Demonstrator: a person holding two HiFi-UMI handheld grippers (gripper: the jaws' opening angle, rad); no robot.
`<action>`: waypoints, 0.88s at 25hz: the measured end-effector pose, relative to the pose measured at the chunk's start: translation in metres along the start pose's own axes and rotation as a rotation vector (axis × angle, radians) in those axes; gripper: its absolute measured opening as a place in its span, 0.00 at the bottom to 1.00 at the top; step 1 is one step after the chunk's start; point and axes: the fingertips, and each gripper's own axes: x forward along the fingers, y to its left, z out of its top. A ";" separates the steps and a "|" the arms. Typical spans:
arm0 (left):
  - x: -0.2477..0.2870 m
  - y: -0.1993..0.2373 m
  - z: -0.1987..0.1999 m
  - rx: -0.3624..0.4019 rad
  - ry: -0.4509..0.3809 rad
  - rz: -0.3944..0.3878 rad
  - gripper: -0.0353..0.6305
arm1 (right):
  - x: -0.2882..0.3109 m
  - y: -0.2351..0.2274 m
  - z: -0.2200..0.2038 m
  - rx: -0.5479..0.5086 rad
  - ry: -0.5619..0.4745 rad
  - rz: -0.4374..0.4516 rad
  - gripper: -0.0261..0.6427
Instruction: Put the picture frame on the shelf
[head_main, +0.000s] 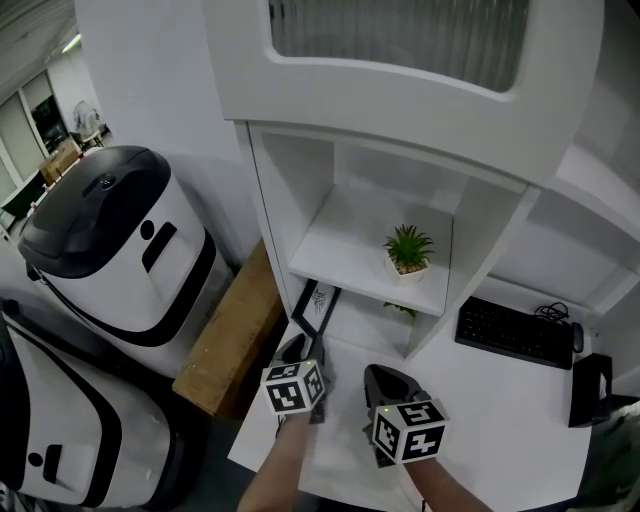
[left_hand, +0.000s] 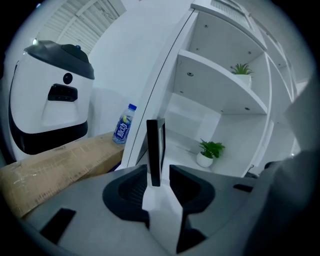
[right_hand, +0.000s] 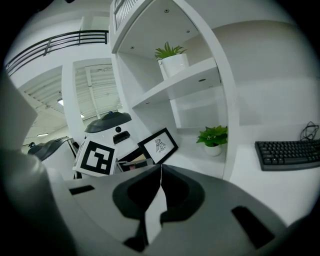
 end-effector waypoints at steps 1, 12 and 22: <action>-0.004 -0.001 -0.002 -0.003 0.003 0.000 0.23 | -0.002 0.000 0.001 -0.002 -0.003 0.000 0.04; -0.052 -0.017 -0.018 0.017 0.019 0.003 0.22 | -0.032 -0.009 0.007 0.014 -0.046 -0.012 0.04; -0.103 -0.038 -0.023 0.045 -0.020 0.024 0.16 | -0.064 -0.003 0.002 0.004 -0.070 0.019 0.04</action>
